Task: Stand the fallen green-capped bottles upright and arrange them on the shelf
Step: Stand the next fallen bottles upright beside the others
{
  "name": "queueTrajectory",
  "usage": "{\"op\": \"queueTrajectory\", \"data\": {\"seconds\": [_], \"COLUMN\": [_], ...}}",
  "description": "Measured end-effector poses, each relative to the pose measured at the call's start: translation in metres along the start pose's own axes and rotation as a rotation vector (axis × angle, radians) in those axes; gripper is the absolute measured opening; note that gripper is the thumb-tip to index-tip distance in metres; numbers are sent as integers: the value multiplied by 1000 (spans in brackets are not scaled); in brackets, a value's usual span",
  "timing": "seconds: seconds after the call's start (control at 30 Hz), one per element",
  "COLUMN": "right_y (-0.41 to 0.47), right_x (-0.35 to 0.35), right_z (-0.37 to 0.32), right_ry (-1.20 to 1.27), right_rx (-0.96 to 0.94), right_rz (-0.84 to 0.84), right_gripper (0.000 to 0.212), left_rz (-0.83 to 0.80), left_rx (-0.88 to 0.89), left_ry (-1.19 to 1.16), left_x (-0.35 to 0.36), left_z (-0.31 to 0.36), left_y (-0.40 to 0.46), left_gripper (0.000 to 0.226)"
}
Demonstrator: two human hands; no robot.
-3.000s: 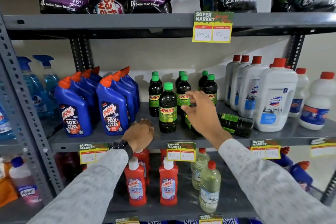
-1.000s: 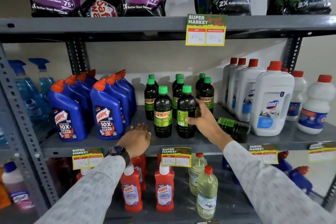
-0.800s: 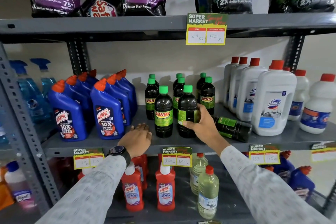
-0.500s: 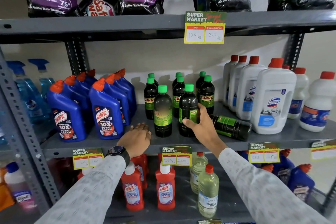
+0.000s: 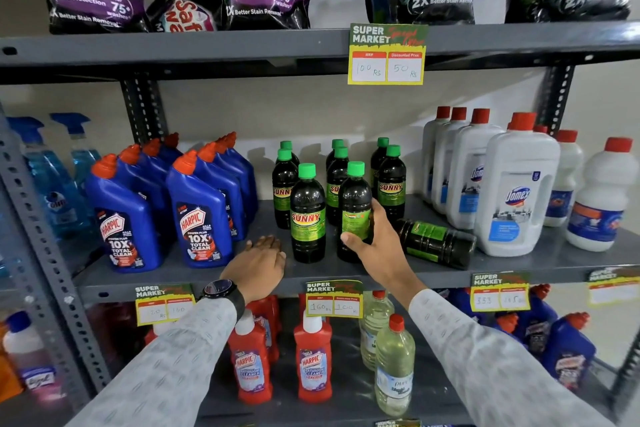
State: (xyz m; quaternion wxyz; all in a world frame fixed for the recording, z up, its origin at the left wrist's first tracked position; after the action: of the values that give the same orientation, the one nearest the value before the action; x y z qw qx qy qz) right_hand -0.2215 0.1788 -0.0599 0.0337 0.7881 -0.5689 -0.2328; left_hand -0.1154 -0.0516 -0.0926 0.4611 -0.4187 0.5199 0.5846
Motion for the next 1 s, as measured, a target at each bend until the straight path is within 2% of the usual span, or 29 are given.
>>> {"op": "queueTrajectory", "data": {"seconds": [0.1, 0.23, 0.33, 0.4, 0.5, 0.67, 0.8, 1.0], "right_y": [5, 3, 3, 3, 5, 6, 2, -5], "right_x": [-1, -1, -1, -1, 0, -2, -2, -3], "right_z": [6, 2, 4, 4, 5, 13, 11, 2], "right_ry": [-23, -48, -80, -85, -70, -71, -83, -86], "right_rx": [16, -2, 12, -5, -18, 74, 70, 33], "right_rz": [-73, 43, 103, 92, 24, 52, 141, 145], "right_gripper": [93, 90, 102, 99, 82, 87, 85, 88], "left_rz": [-6, -12, -15, -15, -17, -11, -20, -9], "left_rx": [-8, -15, -16, -16, -12, -18, -21, -12], "left_ry": [3, 9, 9, 10, 14, 7, 11, 12], "left_x": [0, 0, 0, 0, 0, -1, -2, -3], "left_z": [0, 1, 0, -1, 0, 1, 3, 1], "left_y": [1, 1, 1, 1, 1, 0, 0, -3], "left_gripper": [58, 58, 58, 58, 58, 58, 58, 58]}}
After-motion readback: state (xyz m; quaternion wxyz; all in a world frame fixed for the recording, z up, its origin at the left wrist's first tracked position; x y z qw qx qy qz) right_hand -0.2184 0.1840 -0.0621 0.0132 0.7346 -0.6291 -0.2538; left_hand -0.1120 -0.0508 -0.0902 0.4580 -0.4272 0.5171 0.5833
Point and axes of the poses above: each hand's wrist, its own y-axis towards the middle knuckle, its own x-axis out of the palm, z = x × y, the point moved 6 cm from there along y, towards the middle knuckle, and after that the axes turned 14 degrees about x, right-handed, at the moved point
